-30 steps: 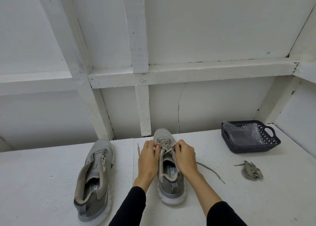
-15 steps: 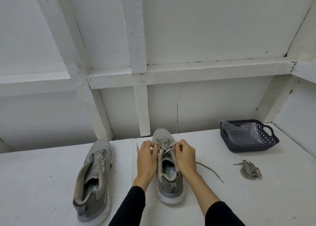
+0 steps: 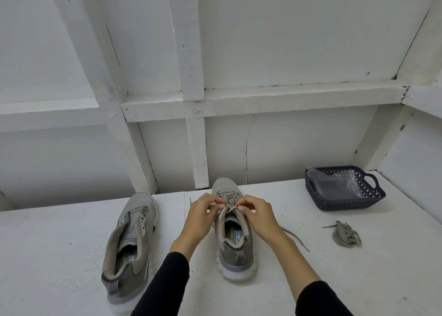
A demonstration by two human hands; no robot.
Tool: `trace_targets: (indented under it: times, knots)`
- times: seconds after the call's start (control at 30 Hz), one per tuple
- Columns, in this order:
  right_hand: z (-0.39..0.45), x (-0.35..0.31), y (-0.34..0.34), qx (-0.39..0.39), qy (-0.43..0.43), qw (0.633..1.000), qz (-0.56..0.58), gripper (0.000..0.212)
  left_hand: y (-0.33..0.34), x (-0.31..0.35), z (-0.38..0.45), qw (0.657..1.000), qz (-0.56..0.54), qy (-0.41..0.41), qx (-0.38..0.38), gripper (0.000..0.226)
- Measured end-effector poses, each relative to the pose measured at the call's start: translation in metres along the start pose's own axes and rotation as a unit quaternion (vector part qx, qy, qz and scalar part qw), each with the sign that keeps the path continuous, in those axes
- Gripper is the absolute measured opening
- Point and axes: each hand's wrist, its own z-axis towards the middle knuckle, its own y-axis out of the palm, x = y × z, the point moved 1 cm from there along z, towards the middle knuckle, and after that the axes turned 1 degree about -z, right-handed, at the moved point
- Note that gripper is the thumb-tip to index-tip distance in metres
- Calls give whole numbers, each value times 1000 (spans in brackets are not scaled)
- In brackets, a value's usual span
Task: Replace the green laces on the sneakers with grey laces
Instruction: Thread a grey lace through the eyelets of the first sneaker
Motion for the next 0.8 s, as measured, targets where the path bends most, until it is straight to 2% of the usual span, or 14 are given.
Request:
trace_targets:
  times: [0.17,0.33,0.5,0.7,0.8]
  knots:
    - [-3,-7,7,-1,-36,998,-53,19,3,6,-3,995,96,3,-32,15]
    - [-16,-7,15,56,-62,996,-31,23,7,10,-12,985,169,19,-4,16]
    - [-5,-3,10,22,-19,998,-47,22,1,4,-6,996,85,2,-2,18]
    - [-2,-5,7,15,-19,998,-51,21,2,3,-2,994,107,-18,-24,12]
    - [-7,-8,8,40,-39,996,-69,18,5,1,-8,995,96,-22,17,12]
